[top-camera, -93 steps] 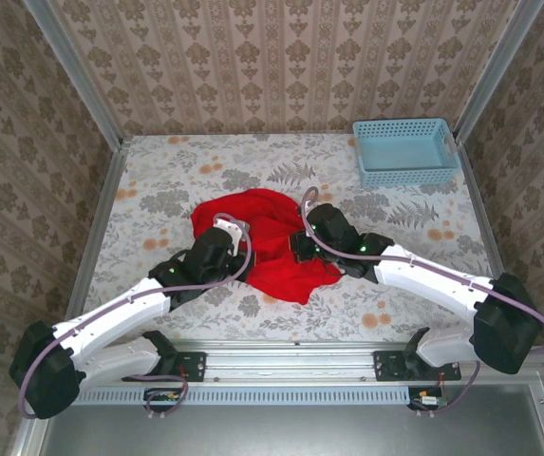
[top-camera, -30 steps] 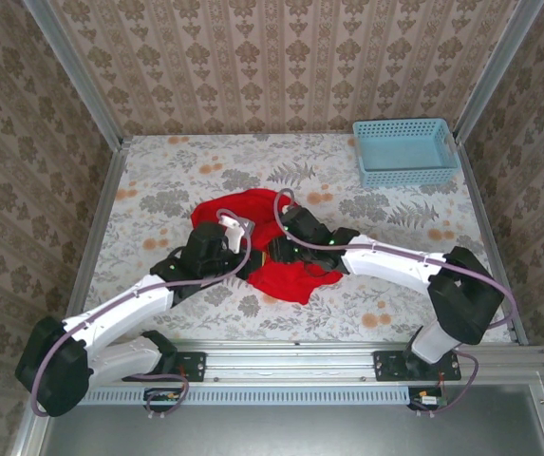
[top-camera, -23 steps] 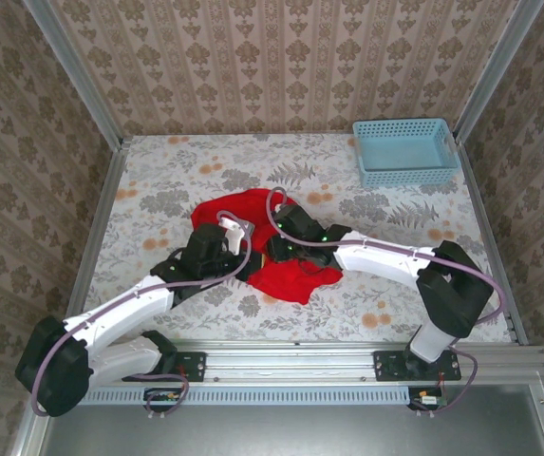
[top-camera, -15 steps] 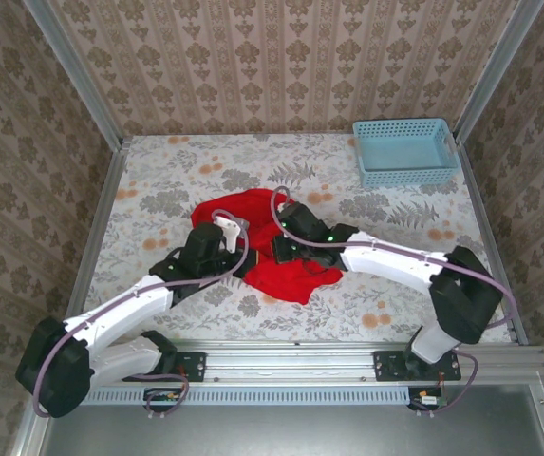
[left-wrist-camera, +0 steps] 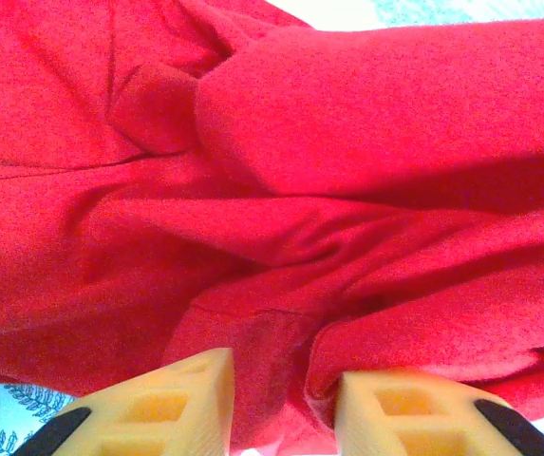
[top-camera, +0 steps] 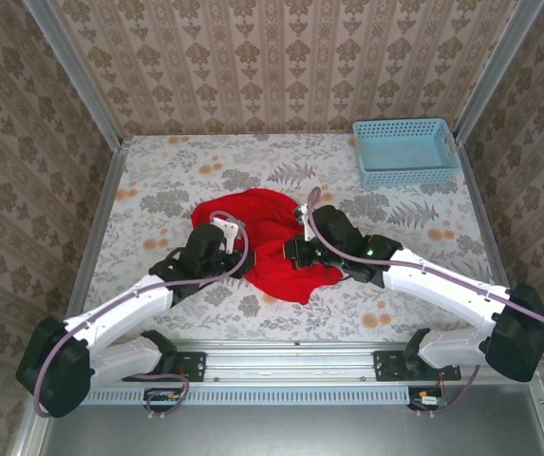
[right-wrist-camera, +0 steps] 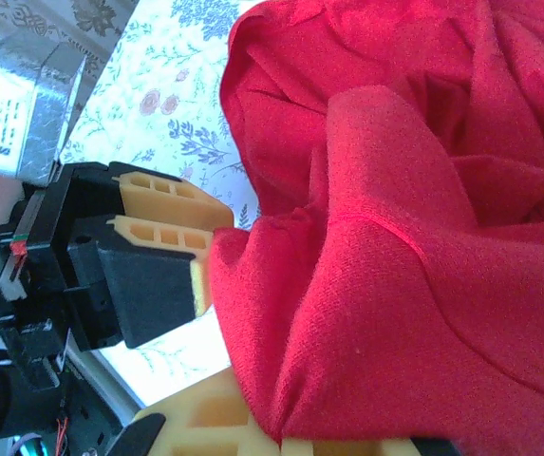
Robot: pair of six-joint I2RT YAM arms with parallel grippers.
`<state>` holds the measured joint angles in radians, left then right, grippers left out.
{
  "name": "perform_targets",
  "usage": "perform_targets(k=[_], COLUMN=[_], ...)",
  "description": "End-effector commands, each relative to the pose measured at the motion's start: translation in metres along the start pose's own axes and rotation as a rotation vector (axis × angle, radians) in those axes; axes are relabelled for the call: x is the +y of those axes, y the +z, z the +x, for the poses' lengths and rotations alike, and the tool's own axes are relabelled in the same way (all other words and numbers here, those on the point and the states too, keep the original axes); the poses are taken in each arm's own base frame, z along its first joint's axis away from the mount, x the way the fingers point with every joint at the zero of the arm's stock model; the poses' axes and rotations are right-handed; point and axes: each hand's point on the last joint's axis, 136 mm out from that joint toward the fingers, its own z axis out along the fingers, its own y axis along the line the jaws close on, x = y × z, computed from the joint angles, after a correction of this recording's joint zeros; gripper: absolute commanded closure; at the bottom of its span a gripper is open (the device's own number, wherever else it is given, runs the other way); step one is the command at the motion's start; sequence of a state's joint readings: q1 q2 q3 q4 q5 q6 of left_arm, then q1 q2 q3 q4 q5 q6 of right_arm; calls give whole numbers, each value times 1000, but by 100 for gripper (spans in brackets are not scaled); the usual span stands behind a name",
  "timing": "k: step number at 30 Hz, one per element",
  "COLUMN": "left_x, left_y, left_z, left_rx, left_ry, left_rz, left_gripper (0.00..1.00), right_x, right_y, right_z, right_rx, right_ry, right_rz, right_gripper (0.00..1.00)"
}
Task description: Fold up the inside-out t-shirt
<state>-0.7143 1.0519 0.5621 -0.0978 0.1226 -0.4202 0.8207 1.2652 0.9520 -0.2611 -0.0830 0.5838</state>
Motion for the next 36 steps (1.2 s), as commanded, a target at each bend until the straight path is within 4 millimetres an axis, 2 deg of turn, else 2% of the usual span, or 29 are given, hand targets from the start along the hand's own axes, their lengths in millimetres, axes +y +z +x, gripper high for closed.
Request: perform_targets(k=[1,3,5,9,12,15,18,20,26,32,36], left_x=[-9,-24,-36,-44,-49,-48,-36,-19,11,15,8], left_y=[-15,-21,-25,-23,-19,-13,-7,-6,4,25,33], left_z=[-6,-9,-11,-11,-9,-8,-10,-13,-12,1,12], left_rx=[-46,-79,-94,-86,-76,-64,-53,-54,-45,46,82], left_ry=[86,140,179,242,260,256,231,191,59,76,92], left_rz=[-14,12,32,11,12,6,-64,-145,-132,-141,-110], left_gripper=[67,65,65,64,58,57,55,60,66,66,58], right_x=[6,-5,-7,11,29,41,47,50,42,41,34], right_y=[0,6,12,14,5,0,0,-2,-13,-21,-22], right_z=[-8,-8,-8,-13,-17,-17,-12,-8,-1,1,-6], right_rx=[-21,-12,-4,-14,-66,-86,-70,-61,-59,-99,-129], right_ry=[11,16,21,23,-34,-57,-76,-89,-103,-89,-47], right_rz=[-17,46,55,-28,-87,-132,-152,-167,-151,-179,-167], right_gripper=[100,100,100,100,100,100,100,100,100,100,100])
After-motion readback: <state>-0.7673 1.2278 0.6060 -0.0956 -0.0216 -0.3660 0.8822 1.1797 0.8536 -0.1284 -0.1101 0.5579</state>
